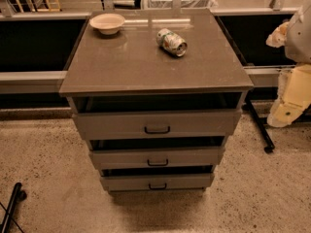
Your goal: Open bottom drawer
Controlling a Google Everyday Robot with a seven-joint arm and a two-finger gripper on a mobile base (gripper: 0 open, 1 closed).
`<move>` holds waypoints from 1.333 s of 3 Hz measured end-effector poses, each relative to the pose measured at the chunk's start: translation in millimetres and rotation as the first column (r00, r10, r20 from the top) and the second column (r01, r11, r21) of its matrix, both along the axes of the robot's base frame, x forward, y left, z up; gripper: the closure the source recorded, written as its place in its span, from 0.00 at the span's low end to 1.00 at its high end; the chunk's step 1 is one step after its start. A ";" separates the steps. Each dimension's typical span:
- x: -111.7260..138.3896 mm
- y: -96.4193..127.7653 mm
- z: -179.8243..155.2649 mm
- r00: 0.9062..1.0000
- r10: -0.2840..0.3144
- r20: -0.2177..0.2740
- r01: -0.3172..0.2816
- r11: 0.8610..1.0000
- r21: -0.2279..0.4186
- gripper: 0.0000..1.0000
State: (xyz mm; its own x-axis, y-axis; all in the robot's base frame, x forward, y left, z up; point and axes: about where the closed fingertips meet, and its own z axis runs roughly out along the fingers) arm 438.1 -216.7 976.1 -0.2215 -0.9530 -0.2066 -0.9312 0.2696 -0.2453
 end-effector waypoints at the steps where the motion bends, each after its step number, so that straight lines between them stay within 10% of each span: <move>1: 0.0 0.0 0.0 1.000 0.000 0.000 0.000 1.000 0.000 0.00; 4: -16.6 6.9 -220.0 0.975 0.082 -0.205 -0.039 0.978 0.206 0.00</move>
Offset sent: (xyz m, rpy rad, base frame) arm 0.0228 -0.0028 -0.1627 0.1456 0.2396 0.0030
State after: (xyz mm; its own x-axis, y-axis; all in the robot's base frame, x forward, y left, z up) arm 421.5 -209.8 756.1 -0.2238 -0.9101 -0.3487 -0.9720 0.2347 0.0114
